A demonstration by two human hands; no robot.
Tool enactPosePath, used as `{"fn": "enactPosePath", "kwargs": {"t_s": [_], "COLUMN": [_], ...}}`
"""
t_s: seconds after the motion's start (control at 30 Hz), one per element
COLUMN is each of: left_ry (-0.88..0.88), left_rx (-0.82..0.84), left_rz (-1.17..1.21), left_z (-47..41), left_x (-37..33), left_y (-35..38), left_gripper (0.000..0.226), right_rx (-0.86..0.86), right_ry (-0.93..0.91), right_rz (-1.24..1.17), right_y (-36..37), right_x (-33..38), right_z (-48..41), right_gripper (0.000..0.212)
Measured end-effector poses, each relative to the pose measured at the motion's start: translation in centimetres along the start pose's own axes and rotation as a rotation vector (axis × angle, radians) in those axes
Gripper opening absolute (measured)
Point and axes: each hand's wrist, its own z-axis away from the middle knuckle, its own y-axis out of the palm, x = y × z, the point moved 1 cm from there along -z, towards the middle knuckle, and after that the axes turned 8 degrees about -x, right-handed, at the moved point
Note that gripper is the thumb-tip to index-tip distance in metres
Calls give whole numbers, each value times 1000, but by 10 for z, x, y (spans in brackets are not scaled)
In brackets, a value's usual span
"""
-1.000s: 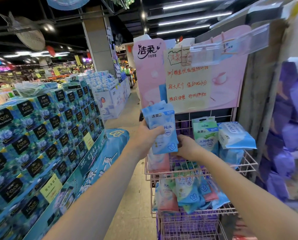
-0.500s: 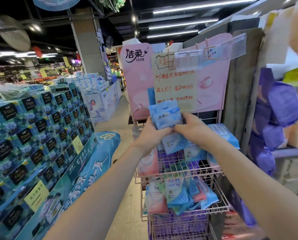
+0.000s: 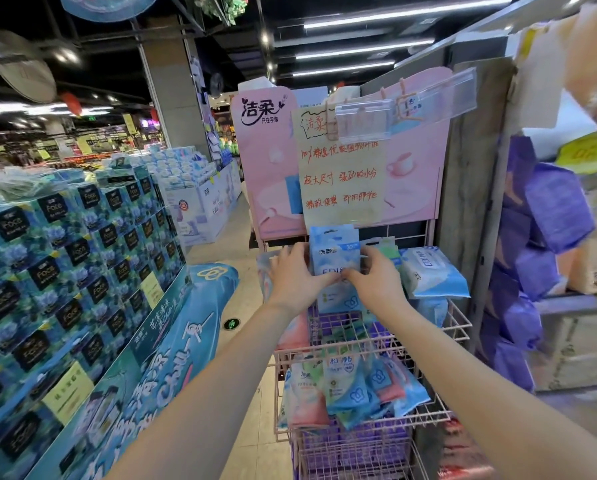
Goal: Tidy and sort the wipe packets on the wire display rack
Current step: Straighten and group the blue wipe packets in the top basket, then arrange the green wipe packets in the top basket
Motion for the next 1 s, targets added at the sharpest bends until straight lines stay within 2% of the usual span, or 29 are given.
{"fn": "enactPosePath", "kwargs": {"t_s": [0.1, 0.2, 0.33, 0.43, 0.57, 0.73, 0.8, 0.93, 1.0], "left_ry": [7, 19, 103, 79, 69, 74, 104, 277, 350], "left_rx": [-12, -17, -22, -37, -78, -126, -173, -386, -400], "left_rz": [-91, -203, -431, -532, -525, -422, -361, -87, 38], "left_z": [2, 10, 15, 14, 14, 27, 37, 85, 121], "left_x": [0, 2, 9, 12, 15, 20, 19, 13, 15], "left_y": [-3, 0, 8, 9, 9, 12, 10, 2, 3], "left_gripper": [69, 77, 76, 78, 87, 101, 87, 31, 14], "right_rx": [8, 20, 23, 36, 46, 26, 4, -148, -243], "right_ry": [-31, -64, -70, -73, -94, -86, -96, -141, -175], "right_rz": [69, 154, 194, 193, 299, 278, 226, 26, -20], "right_y": [5, 9, 13, 15, 19, 14, 7, -11, -16], "right_x": [-5, -14, -27, -28, -29, -28, -26, -33, -51], "right_z": [4, 8, 12, 10, 13, 30, 44, 96, 123], "right_gripper": [42, 39, 41, 37, 30, 37, 39, 36, 33]}}
